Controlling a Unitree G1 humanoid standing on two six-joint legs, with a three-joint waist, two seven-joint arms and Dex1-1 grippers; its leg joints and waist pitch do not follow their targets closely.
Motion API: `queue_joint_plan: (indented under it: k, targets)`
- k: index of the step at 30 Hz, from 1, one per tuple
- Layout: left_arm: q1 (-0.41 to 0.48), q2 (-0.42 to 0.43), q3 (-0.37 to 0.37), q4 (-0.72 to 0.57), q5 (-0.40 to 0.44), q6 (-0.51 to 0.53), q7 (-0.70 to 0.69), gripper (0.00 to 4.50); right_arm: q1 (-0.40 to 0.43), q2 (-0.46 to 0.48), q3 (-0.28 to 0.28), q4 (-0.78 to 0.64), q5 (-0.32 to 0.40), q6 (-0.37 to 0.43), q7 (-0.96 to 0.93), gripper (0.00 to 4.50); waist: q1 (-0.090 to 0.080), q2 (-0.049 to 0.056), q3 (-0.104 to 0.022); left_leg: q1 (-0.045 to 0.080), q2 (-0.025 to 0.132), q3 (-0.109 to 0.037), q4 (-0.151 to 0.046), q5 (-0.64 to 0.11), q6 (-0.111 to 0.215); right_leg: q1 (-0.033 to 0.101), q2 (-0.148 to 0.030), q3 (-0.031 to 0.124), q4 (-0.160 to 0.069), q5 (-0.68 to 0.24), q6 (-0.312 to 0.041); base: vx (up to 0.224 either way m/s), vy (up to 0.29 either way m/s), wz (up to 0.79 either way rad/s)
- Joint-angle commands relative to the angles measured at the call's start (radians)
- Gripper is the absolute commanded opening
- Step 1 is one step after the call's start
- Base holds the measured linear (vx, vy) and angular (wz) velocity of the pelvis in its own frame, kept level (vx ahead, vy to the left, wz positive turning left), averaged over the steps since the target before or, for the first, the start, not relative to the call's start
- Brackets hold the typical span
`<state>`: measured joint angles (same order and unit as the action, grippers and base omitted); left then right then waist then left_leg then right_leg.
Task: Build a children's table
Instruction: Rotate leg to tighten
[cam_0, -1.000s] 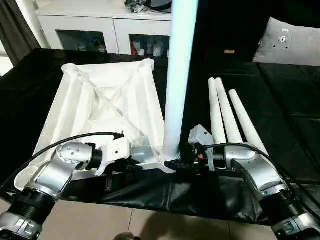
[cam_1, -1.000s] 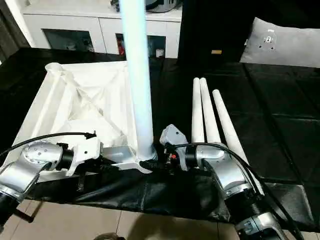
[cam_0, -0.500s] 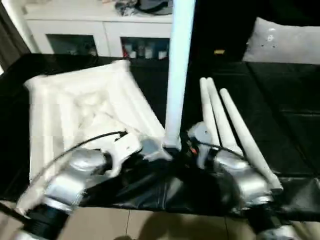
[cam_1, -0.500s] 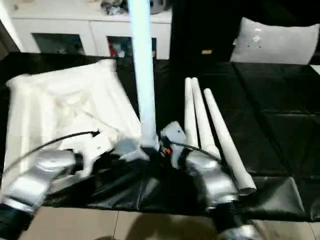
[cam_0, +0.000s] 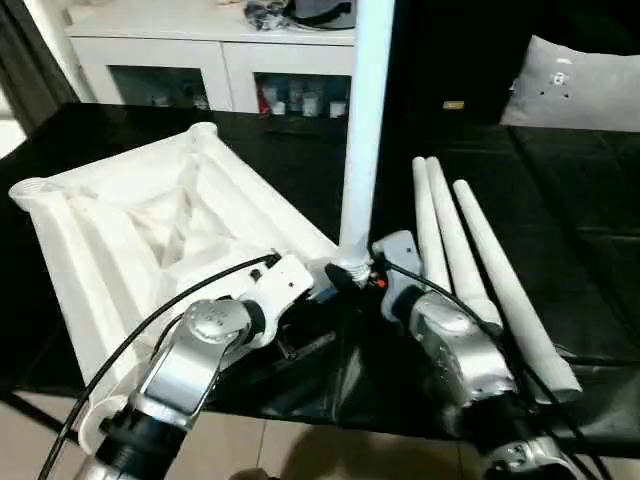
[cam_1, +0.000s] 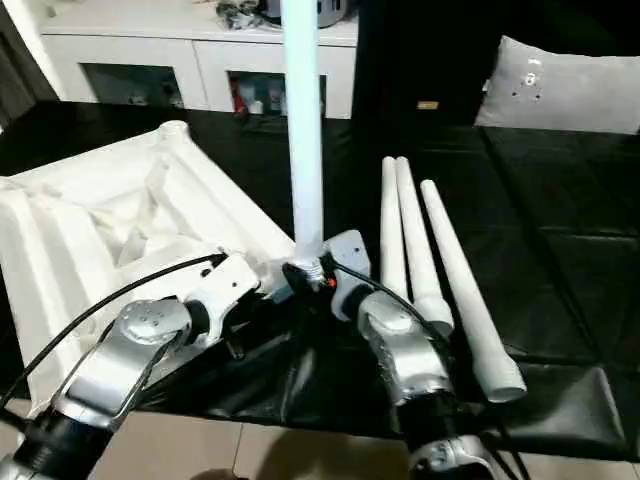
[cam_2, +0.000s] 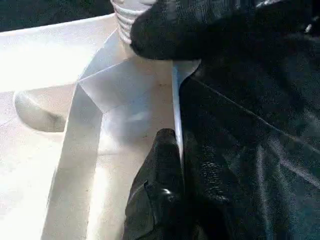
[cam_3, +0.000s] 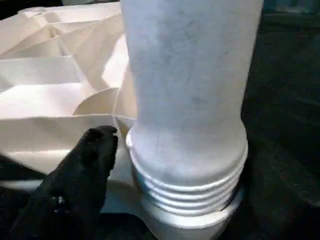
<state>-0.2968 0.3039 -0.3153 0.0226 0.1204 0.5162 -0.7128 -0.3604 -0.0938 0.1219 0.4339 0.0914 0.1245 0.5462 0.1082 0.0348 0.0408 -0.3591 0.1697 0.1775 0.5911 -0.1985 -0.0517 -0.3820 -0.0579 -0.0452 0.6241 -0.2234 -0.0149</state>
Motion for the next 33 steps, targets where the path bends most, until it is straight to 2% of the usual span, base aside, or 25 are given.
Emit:
queue_joint_plan:
  k: [1, 3, 4, 6, 11, 14, 16, 19, 21, 22, 26, 33]
  targets:
    - [-0.013, 0.017, -0.015, 0.040, -0.015, -0.066, -0.034, 0.00, 0.014, -0.022, 0.031, -0.039, 0.019, -0.002, 0.085, 4.30, 0.002, -0.006, -0.043, 0.004, 0.057, -0.030, -0.079, -0.227, 0.023, 0.031, -0.089, 0.054, -0.096, -0.263, -0.142, 0.000, 0.000, 0.00]
    - [-0.017, 0.051, -0.018, 0.054, -0.019, -0.101, -0.073, 0.00, 0.014, -0.057, 0.030, -0.069, 0.025, 0.003, 0.124, 4.33, 0.002, -0.007, -0.044, 0.002, 0.057, -0.029, -0.079, -0.217, 0.023, 0.031, -0.089, 0.054, -0.094, -0.248, -0.143, 0.000, 0.000, 0.00]
    - [-0.017, 0.097, -0.025, 0.067, -0.022, -0.138, -0.128, 0.00, 0.009, -0.105, 0.031, -0.097, 0.034, 0.003, 0.182, 4.42, 0.004, -0.006, -0.045, 0.001, 0.057, -0.029, -0.078, -0.205, 0.025, 0.032, -0.089, 0.054, -0.093, -0.233, -0.146, 0.000, 0.000, 0.00]
    - [-0.018, 0.115, -0.028, 0.074, -0.024, -0.153, -0.150, 0.00, 0.005, -0.124, 0.031, -0.105, 0.035, 0.000, 0.206, 4.42, 0.006, -0.007, -0.048, 0.002, 0.059, -0.029, -0.076, -0.185, 0.034, 0.032, -0.087, 0.053, -0.088, -0.195, -0.151, 0.000, 0.000, 0.00]
    - [-0.023, 0.199, -0.052, 0.107, -0.048, -0.262, -0.293, 0.00, -0.022, -0.215, 0.045, -0.113, 0.048, -0.001, 0.355, 4.42, 0.004, -0.005, -0.055, -0.001, 0.060, -0.026, -0.067, -0.120, 0.054, 0.035, -0.085, 0.049, -0.071, -0.036, -0.204, 0.000, 0.000, 0.00]
    - [-0.027, 0.229, -0.061, 0.119, -0.060, -0.311, -0.352, 0.00, -0.032, -0.250, 0.061, -0.118, 0.054, 0.005, 0.423, 4.42, 0.006, -0.004, -0.055, -0.002, 0.060, -0.024, -0.064, -0.110, 0.070, 0.037, -0.084, 0.046, -0.066, -0.003, -0.218, 0.000, 0.000, 0.00]
    - [-0.038, 0.252, -0.066, 0.133, -0.097, -0.377, -0.430, 0.00, -0.053, -0.283, 0.087, -0.114, 0.060, 0.011, 0.492, 4.42, 0.007, -0.007, -0.054, -0.002, 0.062, -0.024, -0.066, -0.120, 0.072, 0.039, -0.087, 0.045, -0.068, -0.029, -0.221, 0.000, 0.000, 0.00]
    - [-0.042, 0.260, -0.067, 0.124, -0.124, -0.393, -0.481, 0.00, -0.068, -0.289, 0.097, -0.104, 0.067, 0.016, 0.533, 4.42, 0.008, -0.006, -0.052, 0.001, 0.065, -0.023, -0.067, -0.135, 0.062, 0.035, -0.089, 0.046, -0.069, -0.061, -0.229, 0.000, 0.000, 0.00]
    - [-0.045, 0.264, -0.070, 0.121, -0.137, -0.409, -0.510, 0.00, -0.077, -0.287, 0.098, -0.093, 0.076, 0.020, 0.559, 4.14, 0.010, -0.010, -0.053, 0.001, 0.066, -0.022, -0.066, -0.129, 0.065, 0.036, -0.089, 0.046, -0.068, -0.051, -0.233, 0.000, 0.000, 0.00]
    - [-0.049, 0.267, -0.076, 0.121, -0.141, -0.414, -0.523, 0.00, -0.086, -0.283, 0.104, -0.081, 0.077, 0.022, 0.575, 4.05, 0.011, -0.008, -0.054, 0.001, 0.066, -0.022, -0.066, -0.122, 0.065, 0.036, -0.089, 0.046, -0.065, -0.041, -0.236, 0.000, 0.000, 0.00]
    - [-0.053, 0.264, -0.079, 0.119, -0.149, -0.420, -0.535, 0.00, -0.089, -0.284, 0.131, -0.079, 0.080, 0.045, 0.619, 3.68, 0.010, -0.009, -0.053, 0.001, 0.066, -0.022, -0.065, -0.127, 0.060, 0.036, -0.090, 0.046, -0.065, -0.048, -0.243, 0.000, 0.000, 0.00]
    - [-0.042, 0.267, -0.077, 0.122, -0.151, -0.430, -0.555, 0.00, -0.082, -0.280, 0.135, -0.075, 0.090, 0.055, 0.635, 3.11, 0.016, -0.010, -0.055, 0.000, 0.066, -0.022, -0.064, -0.112, 0.061, 0.037, -0.091, 0.045, -0.062, -0.030, -0.243, 0.000, 0.000, 0.00]
